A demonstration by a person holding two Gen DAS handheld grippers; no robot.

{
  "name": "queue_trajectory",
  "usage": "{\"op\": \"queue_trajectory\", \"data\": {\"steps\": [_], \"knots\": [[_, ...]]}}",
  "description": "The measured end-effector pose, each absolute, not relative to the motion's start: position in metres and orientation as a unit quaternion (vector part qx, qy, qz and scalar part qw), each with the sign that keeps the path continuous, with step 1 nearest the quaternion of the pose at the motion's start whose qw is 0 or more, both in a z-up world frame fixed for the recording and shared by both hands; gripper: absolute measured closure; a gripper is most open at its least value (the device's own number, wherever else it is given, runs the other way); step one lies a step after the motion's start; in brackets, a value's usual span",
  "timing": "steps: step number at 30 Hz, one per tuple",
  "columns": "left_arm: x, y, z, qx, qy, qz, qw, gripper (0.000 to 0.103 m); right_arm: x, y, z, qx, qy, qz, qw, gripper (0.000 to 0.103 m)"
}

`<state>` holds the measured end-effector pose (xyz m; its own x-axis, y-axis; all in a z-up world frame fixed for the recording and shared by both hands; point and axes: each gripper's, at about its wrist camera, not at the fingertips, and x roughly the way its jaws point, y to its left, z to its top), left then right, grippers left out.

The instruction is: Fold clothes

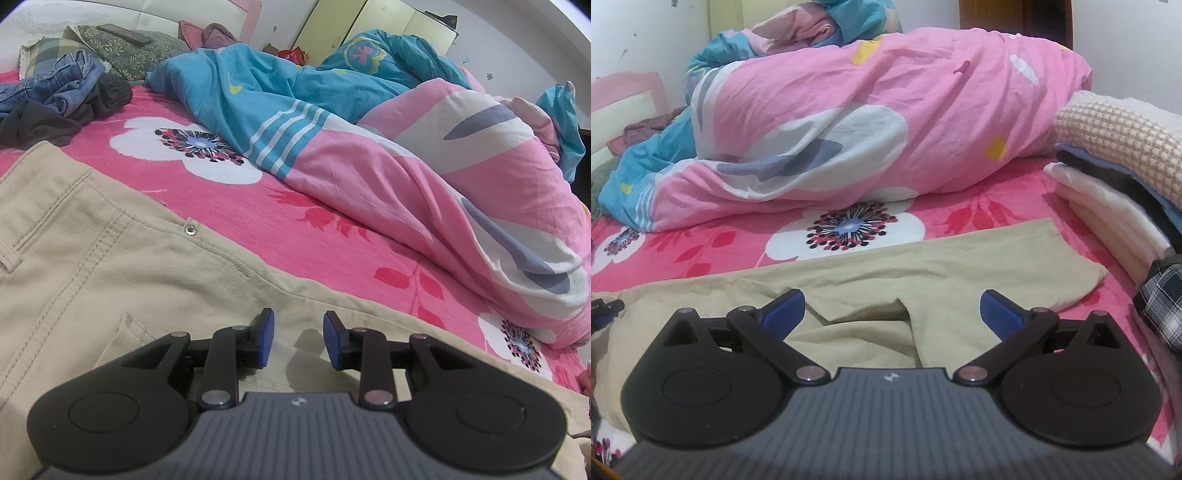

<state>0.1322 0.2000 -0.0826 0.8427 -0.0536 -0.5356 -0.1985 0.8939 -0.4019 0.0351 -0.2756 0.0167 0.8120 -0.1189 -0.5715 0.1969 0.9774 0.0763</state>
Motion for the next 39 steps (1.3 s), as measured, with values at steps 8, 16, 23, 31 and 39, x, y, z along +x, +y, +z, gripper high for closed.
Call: {"op": "queue_trajectory", "data": {"steps": [8, 16, 23, 31, 39], "knots": [[0.132, 0.200, -0.083, -0.228, 0.278, 0.039, 0.933, 0.072, 0.032, -0.263, 0.018, 0.034, 0.287, -0.085, 0.954, 0.001], [0.132, 0.200, -0.083, -0.228, 0.277, 0.039, 0.932, 0.072, 0.030, -0.260, 0.016, 0.037, 0.277, -0.079, 0.957, 0.001], [0.132, 0.200, -0.083, -0.228, 0.277, 0.038, 0.932, 0.072, 0.031, -0.253, 0.017, 0.022, 0.281, -0.067, 0.957, 0.001], [0.132, 0.201, -0.083, -0.229, 0.277, 0.038, 0.932, 0.072, 0.030, -0.248, 0.019, 0.006, 0.272, -0.057, 0.961, 0.001], [0.132, 0.200, -0.083, -0.229, 0.277, 0.038, 0.932, 0.072, 0.029, -0.250, 0.020, 0.018, 0.268, -0.037, 0.962, 0.001]]}}
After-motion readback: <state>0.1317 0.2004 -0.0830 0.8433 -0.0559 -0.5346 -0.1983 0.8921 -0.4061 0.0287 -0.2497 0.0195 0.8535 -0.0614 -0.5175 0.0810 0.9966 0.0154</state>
